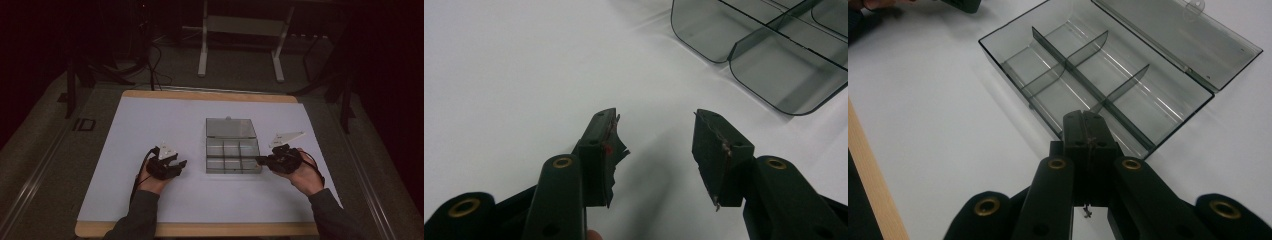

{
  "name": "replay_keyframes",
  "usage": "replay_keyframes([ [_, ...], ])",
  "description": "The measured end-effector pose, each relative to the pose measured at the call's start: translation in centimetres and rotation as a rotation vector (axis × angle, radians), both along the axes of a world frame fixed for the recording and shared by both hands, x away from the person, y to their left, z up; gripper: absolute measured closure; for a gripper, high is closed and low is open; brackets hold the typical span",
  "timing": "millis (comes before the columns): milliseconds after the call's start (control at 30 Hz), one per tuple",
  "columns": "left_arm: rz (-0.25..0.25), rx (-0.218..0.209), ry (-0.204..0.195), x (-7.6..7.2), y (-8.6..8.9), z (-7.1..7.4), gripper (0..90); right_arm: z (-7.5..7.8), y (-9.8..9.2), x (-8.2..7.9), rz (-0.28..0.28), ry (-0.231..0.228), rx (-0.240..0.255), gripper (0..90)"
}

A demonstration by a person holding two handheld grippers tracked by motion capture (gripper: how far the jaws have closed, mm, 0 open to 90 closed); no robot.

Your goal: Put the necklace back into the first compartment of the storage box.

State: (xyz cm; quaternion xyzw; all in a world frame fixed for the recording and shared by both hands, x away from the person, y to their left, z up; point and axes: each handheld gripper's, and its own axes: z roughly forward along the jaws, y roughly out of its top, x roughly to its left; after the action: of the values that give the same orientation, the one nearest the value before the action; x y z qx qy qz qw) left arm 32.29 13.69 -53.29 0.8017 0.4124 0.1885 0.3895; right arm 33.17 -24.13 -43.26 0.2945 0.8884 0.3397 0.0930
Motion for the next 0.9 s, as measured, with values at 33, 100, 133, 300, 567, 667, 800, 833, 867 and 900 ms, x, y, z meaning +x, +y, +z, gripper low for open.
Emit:
replay_keyframes([
  [33, 0.0, 0.0, 0.0, 0.0, 0.0, 0.0, 53.2, 0.0, 0.1, 0.1, 0.003, -0.002, 0.0, 90.0],
  [100, 0.0, -0.001, 0.001, 0.0, 0.0, 0.0, 53.1, 0.1, 0.2, 0.2, 0.001, -0.003, 0.007, 90.0],
  [133, 0.001, -0.003, 0.0, 0.0, 0.0, 0.0, 53.2, 0.2, 0.3, 0.2, 0.002, -0.005, 0.008, 90.0],
  [300, -0.002, 0.002, 0.002, 0.0, 0.0, 0.0, 53.1, 0.4, 0.6, 0.4, 0.007, -0.014, 0.016, 90.0],
  [567, -0.002, 0.002, 0.003, 0.0, -0.1, 0.0, 52.9, 0.7, 0.9, 0.6, 0.011, -0.02, 0.02, 90.0],
  [667, -0.003, 0.003, 0.004, 0.0, -0.1, 0.0, 52.9, 0.9, 1.0, 0.7, 0.008, -0.021, 0.024, 90.0],
  [800, -0.004, 0.003, 0.004, 0.0, -0.2, 0.0, 52.8, 1.0, 1.1, 0.9, 0.01, -0.024, 0.025, 90.0],
  [833, -0.004, 0.002, 0.005, 0.0, -0.2, 0.0, 52.9, 1.0, 1.2, 0.9, 0.011, -0.024, 0.027, 90.0],
  [867, -0.005, 0.004, 0.004, 0.1, -0.2, 0.0, 52.8, 1.1, 1.2, 0.9, 0.012, -0.025, 0.027, 90.0],
  [900, -0.006, 0.004, 0.004, 0.1, -0.2, 0.0, 52.8, 1.1, 1.2, 0.9, 0.01, -0.025, 0.029, 90.0],
])
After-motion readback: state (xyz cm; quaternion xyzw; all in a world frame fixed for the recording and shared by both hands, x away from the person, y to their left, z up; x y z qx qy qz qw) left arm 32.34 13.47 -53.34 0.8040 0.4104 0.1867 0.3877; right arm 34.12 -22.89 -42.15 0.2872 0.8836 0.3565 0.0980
